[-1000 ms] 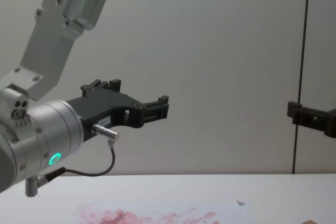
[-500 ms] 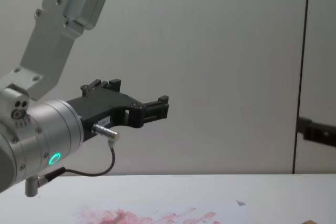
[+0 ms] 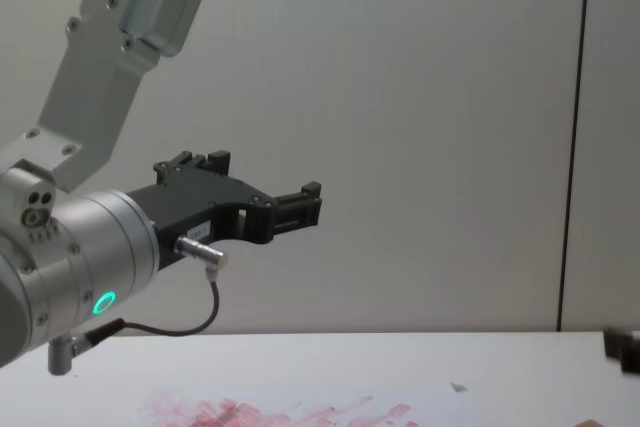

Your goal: Use the one hand to pick up the stamp and affix it onto the A4 paper.

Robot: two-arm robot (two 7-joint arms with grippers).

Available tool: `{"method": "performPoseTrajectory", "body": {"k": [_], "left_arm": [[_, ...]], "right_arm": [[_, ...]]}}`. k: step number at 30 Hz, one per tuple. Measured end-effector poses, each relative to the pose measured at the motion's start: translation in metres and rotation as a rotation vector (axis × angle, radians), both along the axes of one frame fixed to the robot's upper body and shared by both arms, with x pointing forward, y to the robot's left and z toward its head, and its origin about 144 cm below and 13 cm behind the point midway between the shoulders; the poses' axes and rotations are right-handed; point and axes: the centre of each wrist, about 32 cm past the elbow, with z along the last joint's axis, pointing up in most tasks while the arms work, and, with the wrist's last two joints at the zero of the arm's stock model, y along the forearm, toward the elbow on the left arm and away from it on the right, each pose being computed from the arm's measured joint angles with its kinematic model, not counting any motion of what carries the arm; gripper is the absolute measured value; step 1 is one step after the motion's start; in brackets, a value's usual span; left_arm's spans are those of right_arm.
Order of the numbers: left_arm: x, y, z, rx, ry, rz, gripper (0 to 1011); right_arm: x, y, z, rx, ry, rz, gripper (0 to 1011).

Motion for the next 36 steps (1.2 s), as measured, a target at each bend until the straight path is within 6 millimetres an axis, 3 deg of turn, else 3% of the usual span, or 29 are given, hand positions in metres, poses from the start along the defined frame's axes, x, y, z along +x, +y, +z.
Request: {"method": "performPoseTrajectory", "body": {"k": [12, 32, 36], "left_arm": [[0.000, 0.000, 0.000, 0.000, 0.000, 0.000, 1001], [0.000, 0.000, 0.000, 0.000, 0.000, 0.000, 1001], [0.000, 0.000, 0.000, 0.000, 0.000, 0.000, 1002]], "right_arm": [[-0.004, 0.007, -0.015, -0.082, 0.134, 0.009, 1001], [0.010, 0.022, -0.031, -0.157, 0.195, 0.012, 1001], [0.012, 0.025, -0.033, -0.165, 0.197, 0.013, 941]]}}
